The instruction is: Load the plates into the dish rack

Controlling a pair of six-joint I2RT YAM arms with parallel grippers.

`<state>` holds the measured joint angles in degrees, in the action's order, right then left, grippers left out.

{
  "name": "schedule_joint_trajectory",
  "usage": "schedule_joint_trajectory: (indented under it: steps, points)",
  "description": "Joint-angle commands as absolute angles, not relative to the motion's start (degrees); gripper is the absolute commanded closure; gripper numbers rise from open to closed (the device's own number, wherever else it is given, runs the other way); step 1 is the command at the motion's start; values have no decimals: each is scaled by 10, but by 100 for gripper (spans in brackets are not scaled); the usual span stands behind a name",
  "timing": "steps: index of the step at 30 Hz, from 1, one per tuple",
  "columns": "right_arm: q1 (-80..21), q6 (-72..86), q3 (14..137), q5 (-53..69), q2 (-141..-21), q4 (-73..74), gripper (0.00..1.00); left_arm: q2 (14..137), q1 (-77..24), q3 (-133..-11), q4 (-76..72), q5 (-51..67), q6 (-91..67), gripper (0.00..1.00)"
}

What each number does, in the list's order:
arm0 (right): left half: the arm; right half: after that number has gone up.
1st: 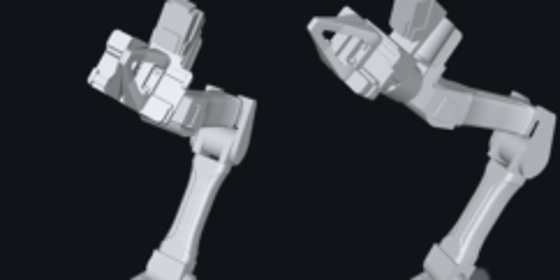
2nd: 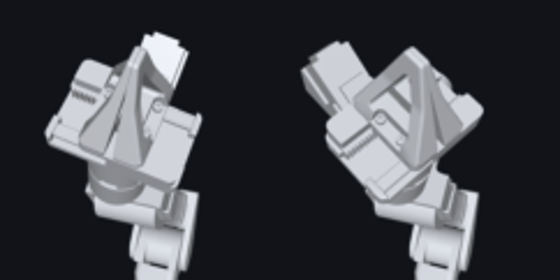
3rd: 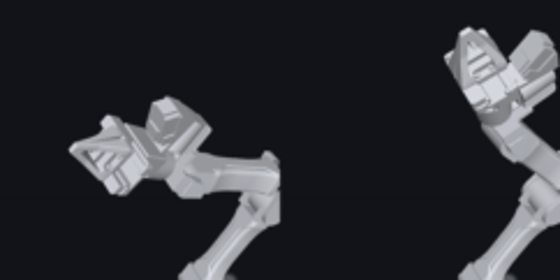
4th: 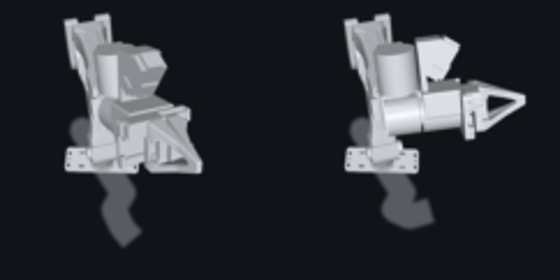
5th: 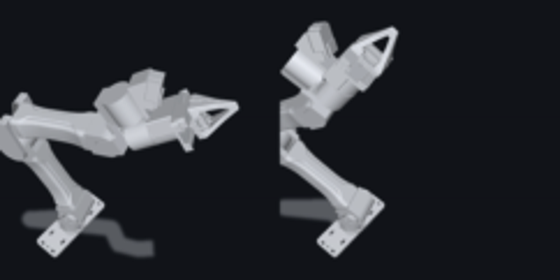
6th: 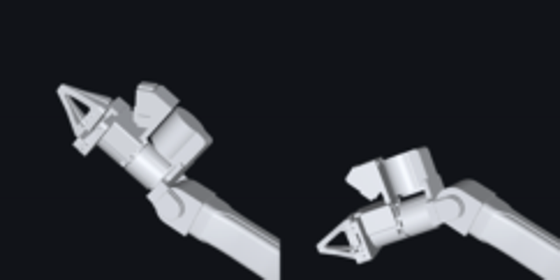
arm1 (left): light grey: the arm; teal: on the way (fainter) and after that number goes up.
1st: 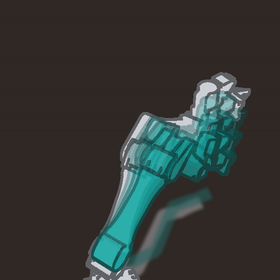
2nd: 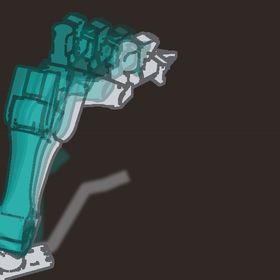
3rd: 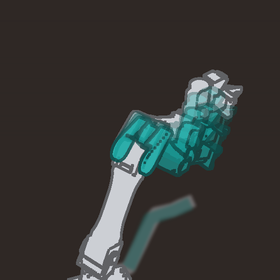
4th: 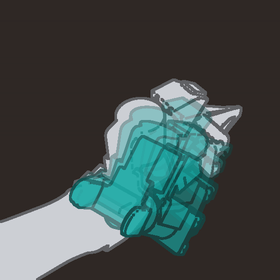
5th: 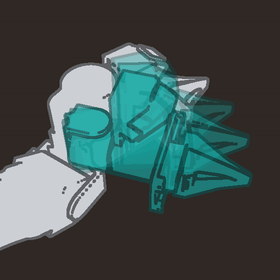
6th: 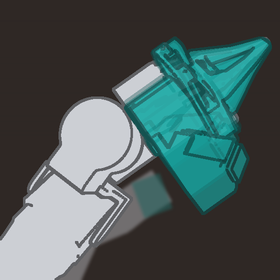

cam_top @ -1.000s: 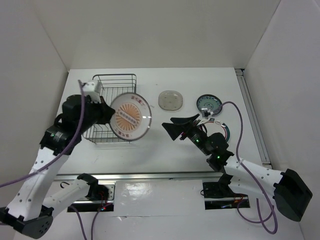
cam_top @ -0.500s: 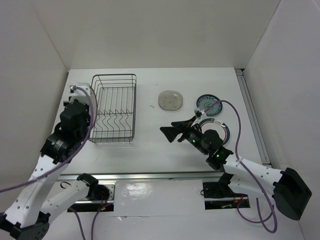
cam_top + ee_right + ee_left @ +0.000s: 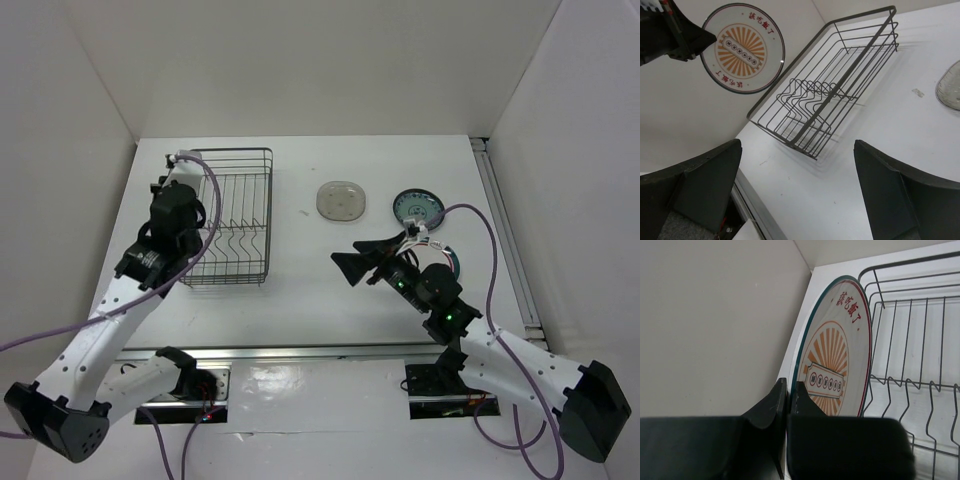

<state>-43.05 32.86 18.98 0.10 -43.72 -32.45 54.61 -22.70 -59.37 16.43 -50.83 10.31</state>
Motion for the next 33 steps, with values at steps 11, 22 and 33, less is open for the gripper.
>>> schedule_joint_trajectory:
  steps: [11,22,33]
  points:
    - [-423,320,184,24,-417,-310,0,625,-195,-553,96,-463,27,100]
    - [-417,308,205,-43,-400,-226,0,669,-190,-552,136,-463,-50,61]
    - [-417,635,323,-477,-343,303,0,662,-178,-625,230,-406,-146,0]
